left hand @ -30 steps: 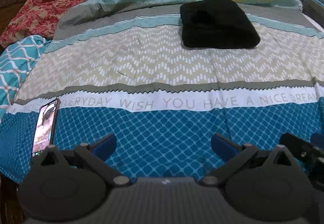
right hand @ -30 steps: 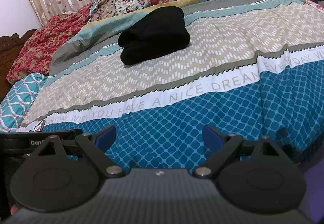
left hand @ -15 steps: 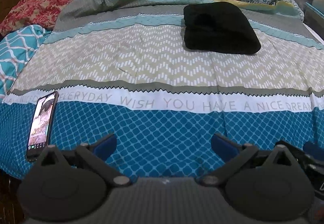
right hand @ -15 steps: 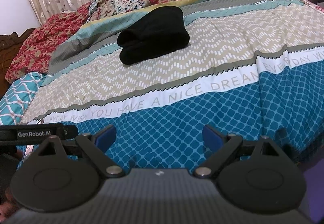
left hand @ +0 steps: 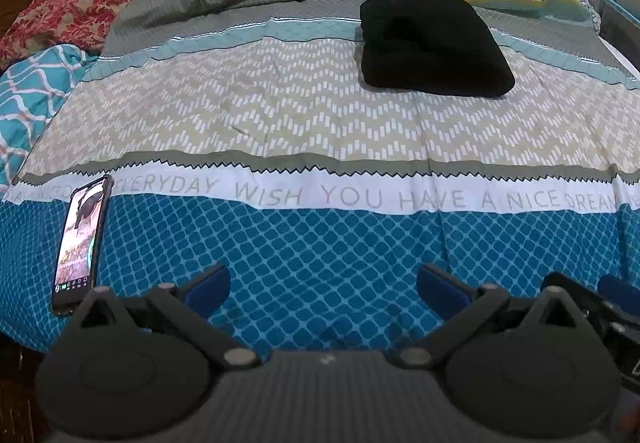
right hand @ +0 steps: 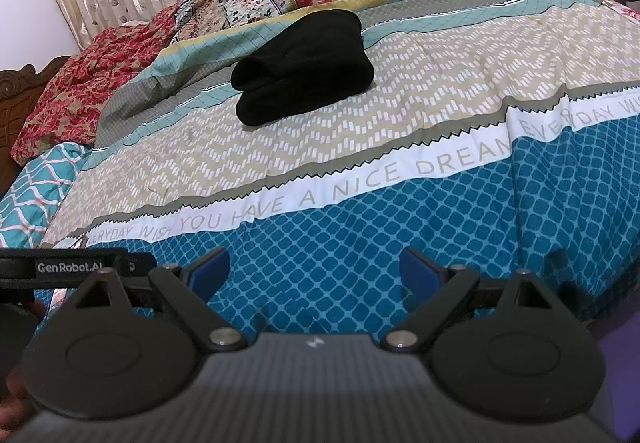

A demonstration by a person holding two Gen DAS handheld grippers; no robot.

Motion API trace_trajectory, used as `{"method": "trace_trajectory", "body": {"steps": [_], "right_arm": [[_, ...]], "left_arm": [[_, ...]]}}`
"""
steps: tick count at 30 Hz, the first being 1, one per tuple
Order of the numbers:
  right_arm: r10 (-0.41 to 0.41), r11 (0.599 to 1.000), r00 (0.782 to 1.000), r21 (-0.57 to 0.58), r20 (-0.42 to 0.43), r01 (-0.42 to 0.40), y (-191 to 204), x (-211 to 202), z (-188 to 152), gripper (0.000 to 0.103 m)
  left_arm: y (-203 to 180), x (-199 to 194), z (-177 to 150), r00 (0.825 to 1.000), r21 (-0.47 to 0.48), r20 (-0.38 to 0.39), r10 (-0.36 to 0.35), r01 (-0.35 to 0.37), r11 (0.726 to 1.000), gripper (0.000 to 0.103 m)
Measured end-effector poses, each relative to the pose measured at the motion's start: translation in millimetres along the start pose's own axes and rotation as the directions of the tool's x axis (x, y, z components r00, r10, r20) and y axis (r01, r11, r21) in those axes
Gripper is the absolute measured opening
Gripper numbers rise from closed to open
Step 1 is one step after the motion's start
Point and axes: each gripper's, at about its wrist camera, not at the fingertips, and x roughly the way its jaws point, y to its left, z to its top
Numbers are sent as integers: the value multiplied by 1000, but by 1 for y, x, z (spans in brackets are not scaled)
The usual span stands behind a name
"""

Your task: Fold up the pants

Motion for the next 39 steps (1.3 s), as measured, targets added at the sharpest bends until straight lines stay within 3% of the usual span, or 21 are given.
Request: {"method": "trace_trajectory", "body": {"steps": [21,39], "right_arm": [[8,1000,1000,-7,5,-8,3,-1,0,94],[8,1000,1000,6,8,-8,1,-2,-1,94]], "left_arm": [[-3,3,-1,998,15,-44,32,-31,999,103],[-10,0,-5,993,78,8,122,-122,989,103]]}}
